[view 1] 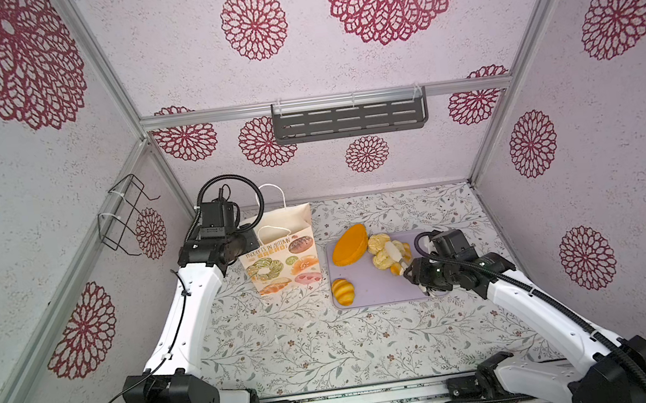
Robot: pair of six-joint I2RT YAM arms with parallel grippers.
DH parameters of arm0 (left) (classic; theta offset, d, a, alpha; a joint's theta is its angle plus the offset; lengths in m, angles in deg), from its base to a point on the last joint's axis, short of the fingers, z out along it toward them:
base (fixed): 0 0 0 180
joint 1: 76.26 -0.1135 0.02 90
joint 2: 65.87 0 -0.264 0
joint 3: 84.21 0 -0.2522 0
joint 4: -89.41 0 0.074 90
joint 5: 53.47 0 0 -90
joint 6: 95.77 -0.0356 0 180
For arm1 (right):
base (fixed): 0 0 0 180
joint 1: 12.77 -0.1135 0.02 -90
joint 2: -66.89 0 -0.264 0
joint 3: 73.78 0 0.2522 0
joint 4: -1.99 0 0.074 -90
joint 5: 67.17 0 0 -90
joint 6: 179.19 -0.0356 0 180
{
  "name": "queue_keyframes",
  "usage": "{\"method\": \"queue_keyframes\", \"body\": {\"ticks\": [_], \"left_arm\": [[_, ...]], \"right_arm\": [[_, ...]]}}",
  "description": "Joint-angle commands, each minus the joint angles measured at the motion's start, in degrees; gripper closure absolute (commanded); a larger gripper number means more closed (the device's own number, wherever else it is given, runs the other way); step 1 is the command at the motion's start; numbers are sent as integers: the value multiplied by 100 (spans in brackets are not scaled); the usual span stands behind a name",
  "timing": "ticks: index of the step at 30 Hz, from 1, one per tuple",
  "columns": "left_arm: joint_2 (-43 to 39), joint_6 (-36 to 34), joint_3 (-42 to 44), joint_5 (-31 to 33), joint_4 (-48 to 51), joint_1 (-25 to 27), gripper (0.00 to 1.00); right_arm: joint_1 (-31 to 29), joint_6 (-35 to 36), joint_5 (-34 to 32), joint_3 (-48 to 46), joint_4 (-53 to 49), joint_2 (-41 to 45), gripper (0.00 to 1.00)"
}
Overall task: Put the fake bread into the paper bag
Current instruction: 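Lower the right tongs onto the pale bun and squeeze them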
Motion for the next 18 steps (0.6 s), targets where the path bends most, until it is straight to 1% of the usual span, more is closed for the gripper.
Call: {"method": "queue_keyframes", "body": {"ticks": [1, 13, 15, 18], "left_arm": [[-38, -27, 9, 10, -153, -27, 100], [-56, -40, 9, 14, -159, -31, 100], [-56, -32, 8, 10, -159, -27, 100], [-60, -27, 9, -4, -164, -27, 100]], "right_arm": [[76, 165, 157, 129, 416, -6, 46], [162, 402, 68, 311, 451, -364, 48], [176, 416, 121, 311, 482, -437, 51], [191, 423, 210, 318, 530, -498, 60]]}}
